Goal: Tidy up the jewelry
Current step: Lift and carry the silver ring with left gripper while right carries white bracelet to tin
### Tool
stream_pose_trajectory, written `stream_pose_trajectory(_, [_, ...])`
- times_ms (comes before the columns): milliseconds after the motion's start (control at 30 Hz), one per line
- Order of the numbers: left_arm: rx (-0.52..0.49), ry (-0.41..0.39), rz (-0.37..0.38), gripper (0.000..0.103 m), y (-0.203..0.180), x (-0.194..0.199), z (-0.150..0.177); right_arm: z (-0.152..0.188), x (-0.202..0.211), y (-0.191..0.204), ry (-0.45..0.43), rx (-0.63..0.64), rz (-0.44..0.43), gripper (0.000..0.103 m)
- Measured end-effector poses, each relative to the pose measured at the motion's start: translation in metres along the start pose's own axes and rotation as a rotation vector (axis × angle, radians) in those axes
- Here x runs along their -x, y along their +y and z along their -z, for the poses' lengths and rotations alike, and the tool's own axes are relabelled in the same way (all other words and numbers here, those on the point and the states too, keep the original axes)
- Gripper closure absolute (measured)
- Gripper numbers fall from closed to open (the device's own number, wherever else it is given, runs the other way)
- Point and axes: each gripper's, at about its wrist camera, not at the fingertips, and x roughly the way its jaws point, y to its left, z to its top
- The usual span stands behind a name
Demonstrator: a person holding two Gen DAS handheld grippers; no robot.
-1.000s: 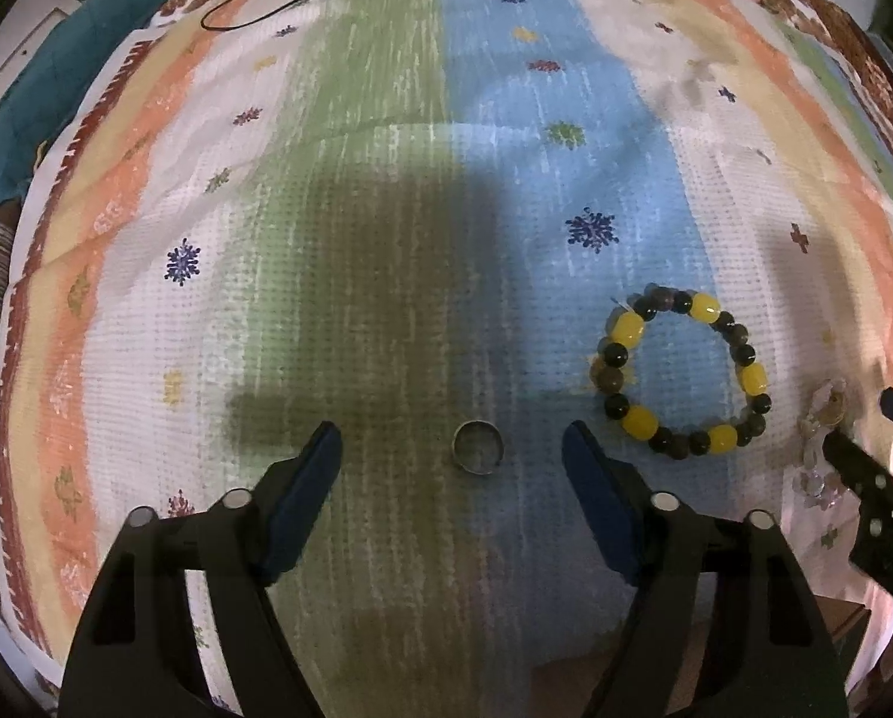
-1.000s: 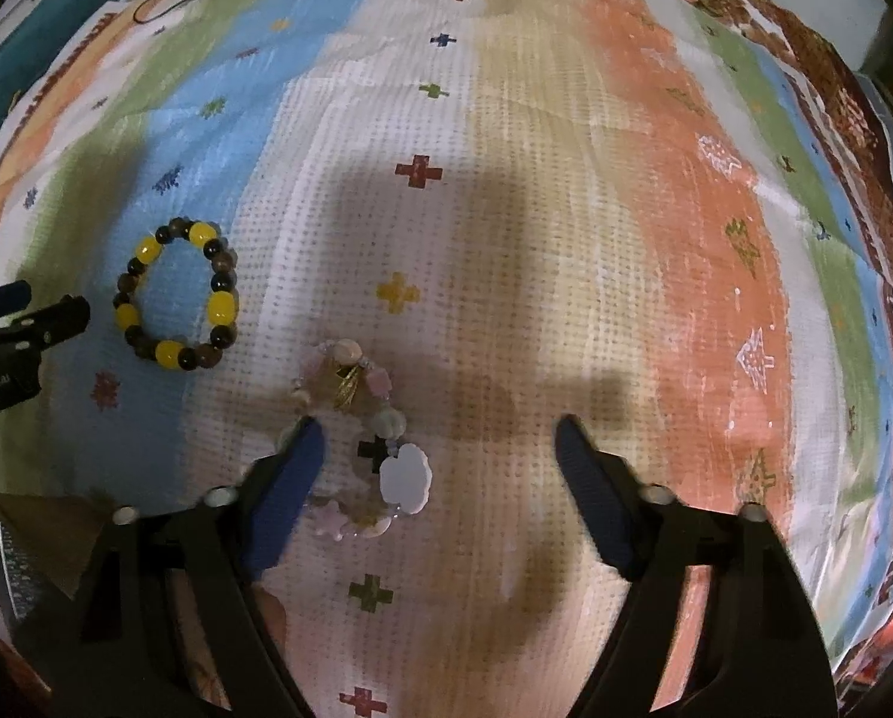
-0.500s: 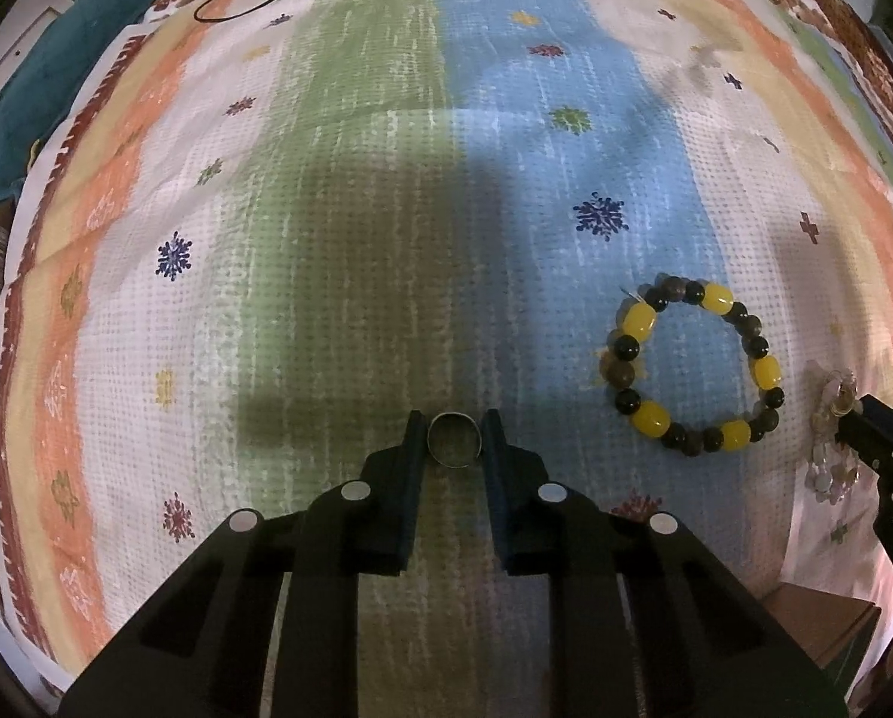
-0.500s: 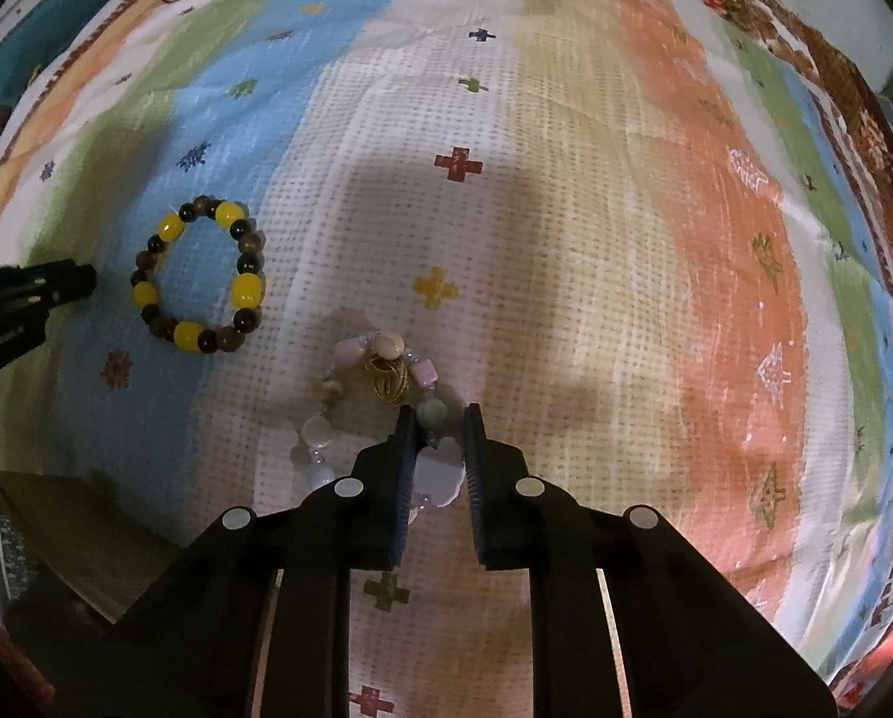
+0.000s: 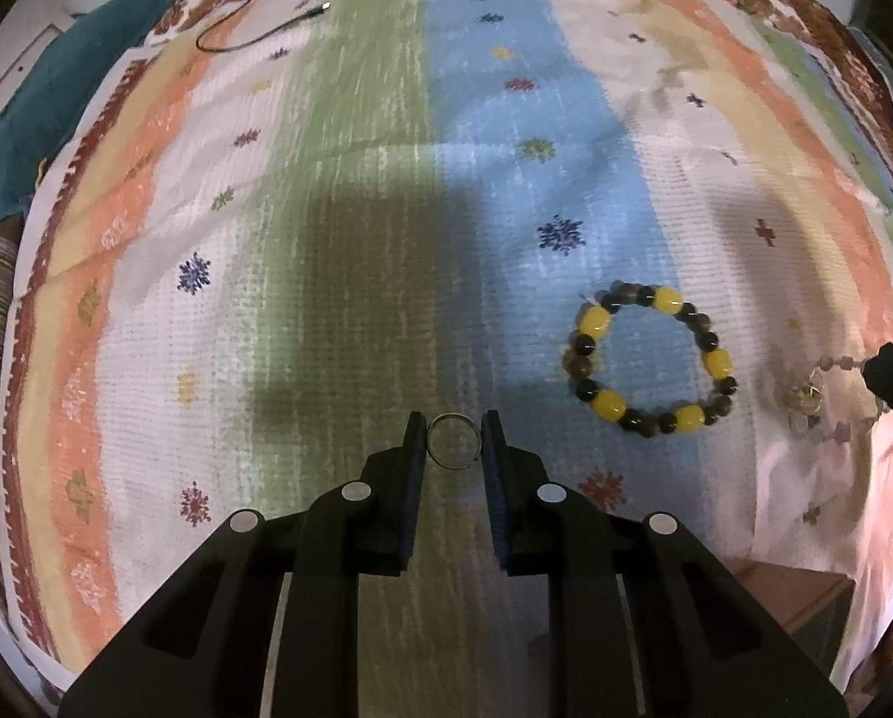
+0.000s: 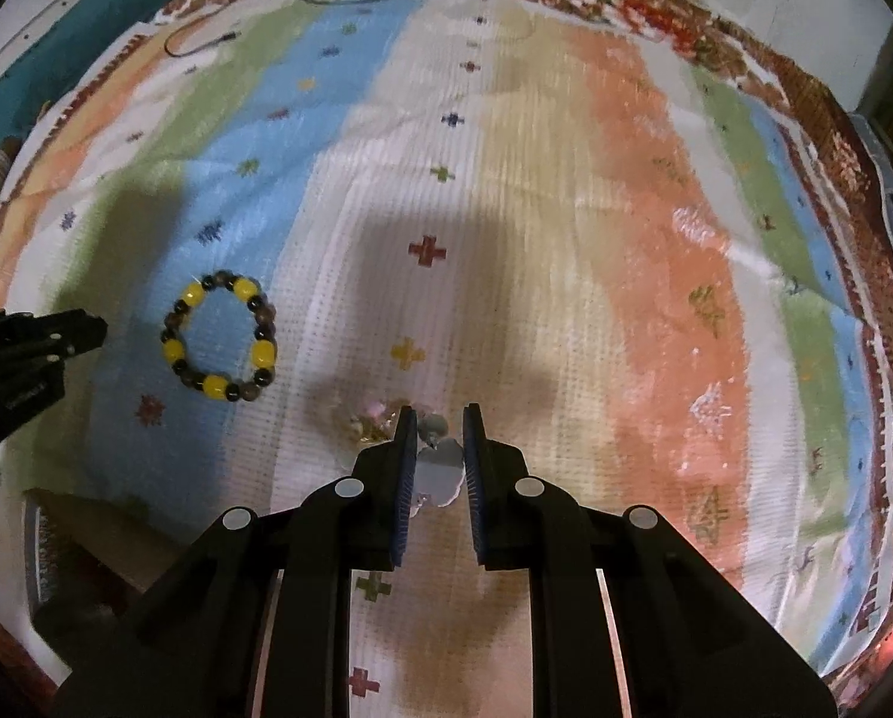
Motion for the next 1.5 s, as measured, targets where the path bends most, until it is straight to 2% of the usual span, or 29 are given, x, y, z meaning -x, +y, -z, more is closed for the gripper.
stream_pose_trajectory(467, [0.04,-0.045,0.042,0.085,0.01,0.034,0.006,0.009,0.044,0.005,-0.079,-0.005,-0.024,0.087])
stream_pose_trajectory(1033, [0.023,-0.079,0.036,0.085,0.001,0.062,0.019,0.023,0.06,0.023,-0.095,0.014,-0.043,0.087])
stream_pose_trajectory(1267, [0.025,-0.122,0.064,0.085,-0.006,0.085,0.024,0.027,0.069,0.026,-0.104,0.004,-0.06,0.087])
stream_pose_trajectory(1500, [-0.001,-0.147,0.062,0.085,-0.014,0.099,0.035,0.033,0.083,0.026,-0.127,-0.009,-0.092,0.087])
